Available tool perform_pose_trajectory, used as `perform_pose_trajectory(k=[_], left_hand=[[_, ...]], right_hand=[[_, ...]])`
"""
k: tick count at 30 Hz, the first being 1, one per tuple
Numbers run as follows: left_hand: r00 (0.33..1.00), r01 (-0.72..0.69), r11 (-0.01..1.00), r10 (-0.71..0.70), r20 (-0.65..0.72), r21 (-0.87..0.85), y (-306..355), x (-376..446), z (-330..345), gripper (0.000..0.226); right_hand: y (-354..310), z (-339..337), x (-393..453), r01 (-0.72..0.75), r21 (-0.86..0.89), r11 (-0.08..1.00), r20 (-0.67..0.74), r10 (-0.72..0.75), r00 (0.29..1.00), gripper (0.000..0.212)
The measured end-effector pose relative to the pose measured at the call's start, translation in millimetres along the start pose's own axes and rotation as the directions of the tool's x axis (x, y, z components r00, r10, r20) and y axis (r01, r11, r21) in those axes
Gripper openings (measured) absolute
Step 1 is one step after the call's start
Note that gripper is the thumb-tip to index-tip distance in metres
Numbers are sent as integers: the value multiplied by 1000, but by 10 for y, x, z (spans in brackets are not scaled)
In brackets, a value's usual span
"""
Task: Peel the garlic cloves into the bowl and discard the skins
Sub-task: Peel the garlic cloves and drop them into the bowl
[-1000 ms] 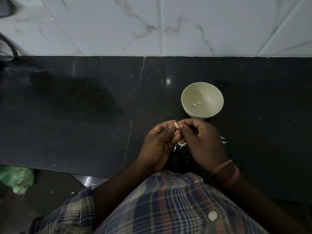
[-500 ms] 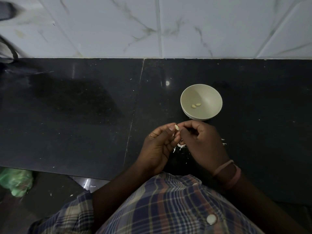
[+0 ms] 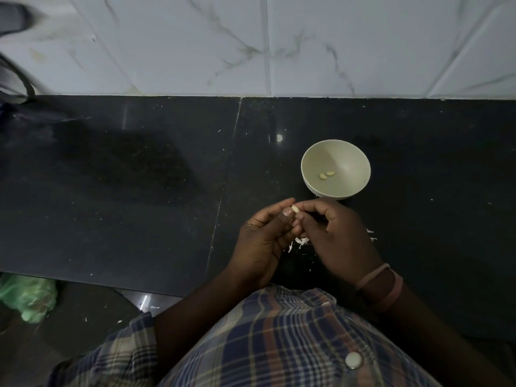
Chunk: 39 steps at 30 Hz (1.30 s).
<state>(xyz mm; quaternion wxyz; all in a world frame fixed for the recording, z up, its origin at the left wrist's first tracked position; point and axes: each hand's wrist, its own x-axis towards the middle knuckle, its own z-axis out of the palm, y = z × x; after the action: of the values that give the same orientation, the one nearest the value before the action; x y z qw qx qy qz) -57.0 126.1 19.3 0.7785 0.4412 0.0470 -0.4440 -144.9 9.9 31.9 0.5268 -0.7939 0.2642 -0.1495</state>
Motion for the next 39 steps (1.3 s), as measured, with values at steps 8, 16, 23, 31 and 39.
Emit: perform_pose_trajectory(k=[8, 16, 23, 31, 39], left_hand=[[998, -53, 998, 54, -21, 43, -3, 26, -4, 21], [999, -35, 998, 35, 5, 59, 2, 38, -5, 12], [998, -57, 996, 57, 9, 72, 0, 39, -2, 12], [996, -90, 993, 88, 35, 72, 12, 50, 18, 8], [989, -145, 986, 143, 29, 87, -2, 64, 6, 11]], right_hand=[[37, 31, 15, 11, -47, 999, -69, -14, 998, 14], [51, 43, 23, -10, -7, 1000, -123, 9, 992, 9], [30, 16, 27, 95, -139, 986, -100, -109, 989, 10], [-30, 20, 14, 163, -205, 965, -174, -200, 964, 13], [-37, 21, 1, 184, -209, 960, -223, -230, 947, 17]])
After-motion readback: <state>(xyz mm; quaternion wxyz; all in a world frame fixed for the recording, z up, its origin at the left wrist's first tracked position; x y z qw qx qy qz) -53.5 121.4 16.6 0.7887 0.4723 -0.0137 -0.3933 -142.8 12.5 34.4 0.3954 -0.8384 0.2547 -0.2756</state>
